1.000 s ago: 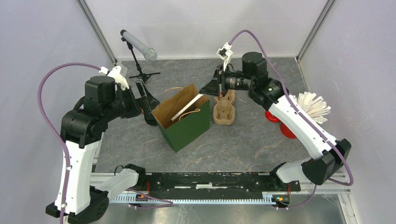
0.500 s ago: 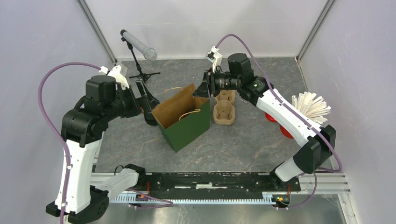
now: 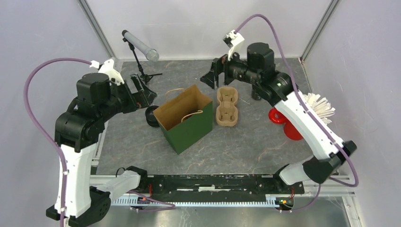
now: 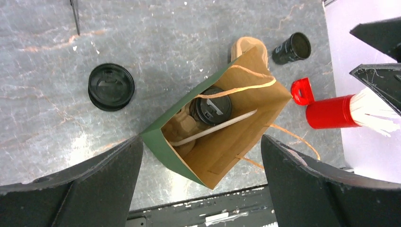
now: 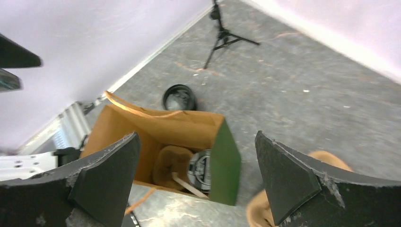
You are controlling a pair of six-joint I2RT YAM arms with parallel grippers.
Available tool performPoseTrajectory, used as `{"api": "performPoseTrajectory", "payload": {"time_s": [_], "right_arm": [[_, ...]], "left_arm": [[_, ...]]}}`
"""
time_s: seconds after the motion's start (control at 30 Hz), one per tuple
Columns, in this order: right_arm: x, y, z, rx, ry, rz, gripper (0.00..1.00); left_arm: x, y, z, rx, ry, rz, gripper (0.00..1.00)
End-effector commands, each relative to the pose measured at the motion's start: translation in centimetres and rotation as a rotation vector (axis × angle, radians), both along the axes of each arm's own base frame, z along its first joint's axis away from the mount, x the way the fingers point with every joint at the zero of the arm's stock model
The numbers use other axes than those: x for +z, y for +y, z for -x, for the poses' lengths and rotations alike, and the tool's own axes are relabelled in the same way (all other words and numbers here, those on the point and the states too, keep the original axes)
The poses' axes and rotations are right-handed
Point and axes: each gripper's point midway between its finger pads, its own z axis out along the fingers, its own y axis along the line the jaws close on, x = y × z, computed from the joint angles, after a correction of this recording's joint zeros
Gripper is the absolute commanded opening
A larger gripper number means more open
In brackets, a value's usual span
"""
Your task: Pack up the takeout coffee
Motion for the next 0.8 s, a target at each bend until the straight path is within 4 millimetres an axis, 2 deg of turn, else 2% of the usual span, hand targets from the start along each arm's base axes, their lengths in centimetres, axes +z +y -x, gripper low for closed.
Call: {"api": "performPoseTrajectory", "payload": {"time_s": [0.0,0.1,0.17,0.37,0.57,0.77], "right_arm": [[1.9,-6.0,-0.8,-0.268,-0.159,0.069,0.98],[0.3,-10.3,-1.4,-0.5,-0.121,0.112,0.98],[-1.0,-12.6,-1.2,-0.616,-0.08,0.145,0.98],[-3.4,-16.9,0.6,-0.752,-0.074,0.205,0.98],[-4.8,-19.2,2.3,-0.826,-0.088,0.164,0.98],[-5.5,-18.6,2.5,-0.798,-0.078,0.145,0.98]], "left_arm": [[3.9,1.1,-0.1,0.004,-0.215,-0.038,1.0],[4.5,1.5,0.5,-0.002,-0.293,-0.044,1.0],[3.9,1.9,1.1,0.004,-0.319,-0.054,1.0],[1.1,3.3,2.5,0.04,-0.313,-0.093,1.0],[-1.3,4.3,3.0,0.07,-0.236,-0.142,1.0],[-1.2,4.4,3.0,0.078,-0.248,-0.143,1.0]]}}
